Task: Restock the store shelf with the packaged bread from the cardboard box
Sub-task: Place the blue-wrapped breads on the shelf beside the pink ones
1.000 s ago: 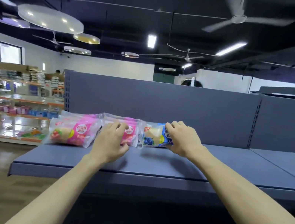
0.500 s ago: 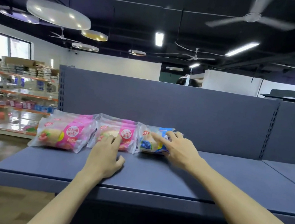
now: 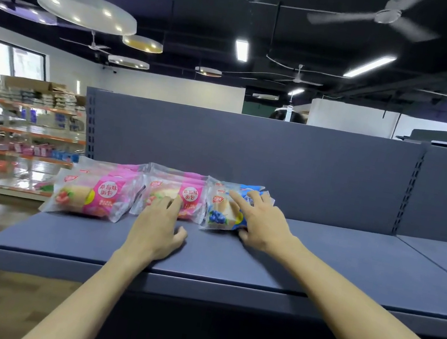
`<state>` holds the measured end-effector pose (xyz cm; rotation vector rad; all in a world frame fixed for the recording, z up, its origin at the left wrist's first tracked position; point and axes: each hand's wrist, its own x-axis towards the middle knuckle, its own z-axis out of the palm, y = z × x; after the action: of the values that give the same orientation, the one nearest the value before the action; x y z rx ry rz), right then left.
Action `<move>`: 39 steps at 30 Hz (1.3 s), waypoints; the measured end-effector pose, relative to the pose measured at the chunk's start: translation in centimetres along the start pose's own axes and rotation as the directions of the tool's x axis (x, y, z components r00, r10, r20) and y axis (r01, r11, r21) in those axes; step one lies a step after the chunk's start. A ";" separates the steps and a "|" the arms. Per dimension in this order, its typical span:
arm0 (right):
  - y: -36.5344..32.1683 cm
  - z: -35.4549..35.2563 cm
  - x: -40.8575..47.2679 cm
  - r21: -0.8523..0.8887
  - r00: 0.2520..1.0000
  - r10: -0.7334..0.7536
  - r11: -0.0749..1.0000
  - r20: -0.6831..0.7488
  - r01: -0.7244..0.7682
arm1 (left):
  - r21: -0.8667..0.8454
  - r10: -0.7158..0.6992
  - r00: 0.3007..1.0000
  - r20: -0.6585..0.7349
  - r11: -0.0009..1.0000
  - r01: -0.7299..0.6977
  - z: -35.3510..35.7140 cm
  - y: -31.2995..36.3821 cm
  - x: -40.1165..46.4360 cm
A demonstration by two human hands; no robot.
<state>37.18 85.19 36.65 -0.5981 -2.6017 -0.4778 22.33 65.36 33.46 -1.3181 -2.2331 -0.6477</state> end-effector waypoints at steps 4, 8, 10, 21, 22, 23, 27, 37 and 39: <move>-1.2 -0.1 0.2 -0.078 0.987 0.006 0.997 -0.163 -0.019 | 0.006 0.005 1.000 0.000 1.000 -0.005 -0.1 0.0 -0.1; -0.9 0.9 1.5 -0.083 0.977 -0.106 0.992 -0.185 0.092 | 0.003 0.010 1.000 -0.004 1.000 -0.010 0.0 0.0 0.0; -0.4 1.3 1.9 -0.076 0.975 -0.132 0.990 -0.177 0.120 | 0.002 0.015 1.000 -0.009 1.000 -0.015 0.1 0.0 0.0; 0.3 4.4 3.9 0.060 0.983 -0.113 0.991 -0.145 0.123 | -0.010 0.059 0.998 -0.024 0.998 -0.059 0.9 -0.7 0.4; 0.4 4.6 4.1 0.067 0.982 -0.110 0.990 -0.153 0.121 | -0.011 0.058 0.998 -0.022 0.998 -0.058 0.9 -0.7 0.4; 0.4 4.7 4.3 0.070 0.982 -0.108 0.990 -0.158 0.120 | -0.011 0.059 0.998 -0.023 0.998 -0.059 1.0 -0.7 0.4; 0.5 4.8 4.5 0.096 0.982 -0.102 0.988 -0.156 0.118 | -0.014 0.062 0.998 -0.018 0.998 -0.063 1.0 -0.7 0.4; 0.0 1.8 1.8 -0.003 0.983 -0.131 0.991 -0.130 0.131 | -0.011 0.018 0.999 0.028 1.000 -0.017 0.3 -0.4 0.2; -0.2 0.6 0.7 0.010 0.985 -0.120 0.992 -0.125 0.122 | -0.006 0.007 0.999 0.031 1.000 -0.007 0.0 -0.1 0.1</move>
<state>36.32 85.49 36.38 -0.3921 -2.5300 -0.5128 22.22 65.39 33.45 -1.3470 -2.2519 -0.6355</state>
